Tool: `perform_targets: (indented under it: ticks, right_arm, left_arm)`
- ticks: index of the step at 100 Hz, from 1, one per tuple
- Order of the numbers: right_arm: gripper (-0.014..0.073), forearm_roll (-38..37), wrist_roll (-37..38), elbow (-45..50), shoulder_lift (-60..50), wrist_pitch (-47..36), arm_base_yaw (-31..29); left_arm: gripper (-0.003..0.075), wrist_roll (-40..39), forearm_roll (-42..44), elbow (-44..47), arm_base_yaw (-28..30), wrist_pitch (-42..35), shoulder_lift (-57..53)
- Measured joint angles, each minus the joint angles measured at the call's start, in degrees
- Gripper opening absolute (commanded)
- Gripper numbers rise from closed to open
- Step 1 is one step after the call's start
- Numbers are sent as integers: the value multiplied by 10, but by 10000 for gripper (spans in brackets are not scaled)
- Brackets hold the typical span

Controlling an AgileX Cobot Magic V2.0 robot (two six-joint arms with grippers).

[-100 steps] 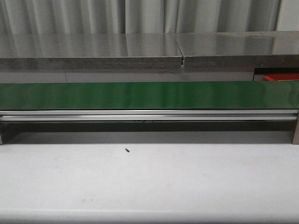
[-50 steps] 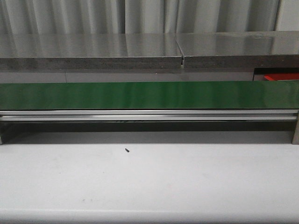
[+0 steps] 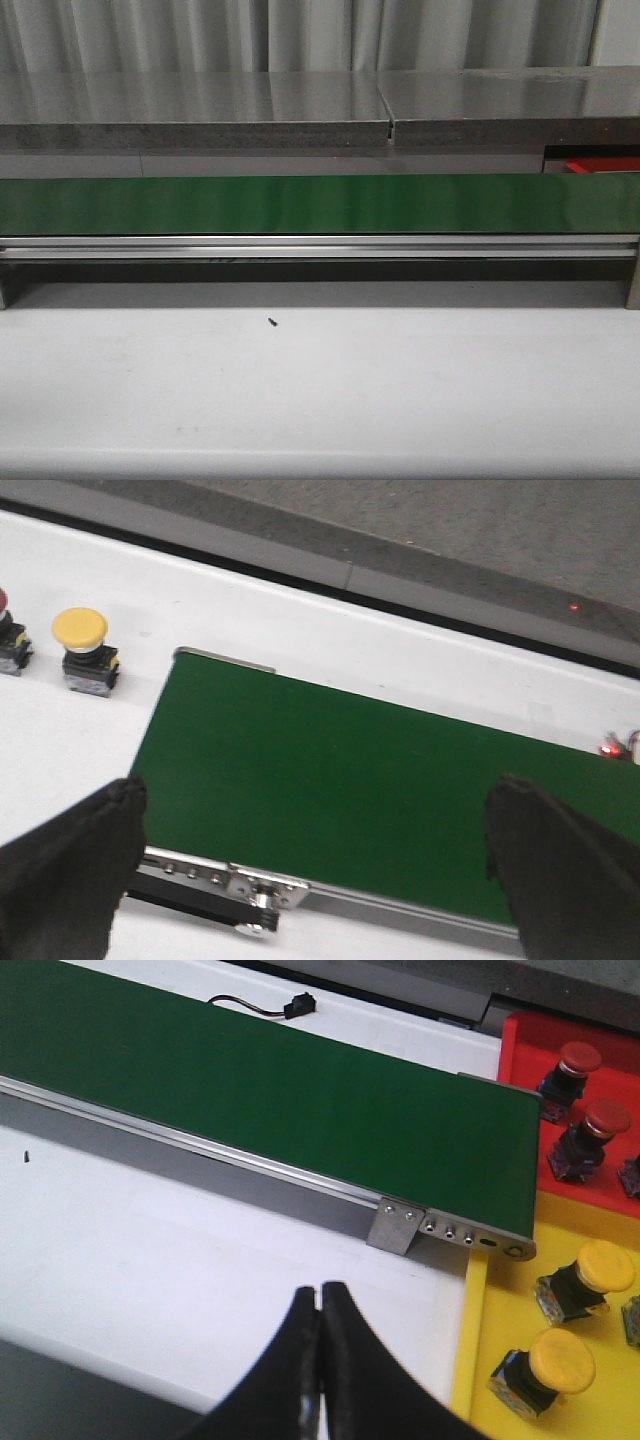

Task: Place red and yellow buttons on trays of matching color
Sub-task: 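Withdraw the right gripper and move the left gripper toward the yellow buttons, then grasp a yellow button with the left gripper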

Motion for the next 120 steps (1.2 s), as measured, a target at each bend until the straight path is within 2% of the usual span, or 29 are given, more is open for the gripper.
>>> perform_targets:
  ticks: [30, 51, 79, 120]
  right_arm:
    - [-66, 0, 0, 0, 0, 0, 0]
    - [-66, 0, 0, 0, 0, 0, 0]
    - [-66, 0, 0, 0, 0, 0, 0]
    - [-66, 0, 0, 0, 0, 0, 0]
  left_arm:
    - [660, -1, 0, -128, 96, 17, 195]
    - [660, -1, 0, -213, 130, 33, 321]
    - [660, 18, 0, -314, 136, 74, 460]
    - [660, 19, 0, -429, 136, 78, 564]
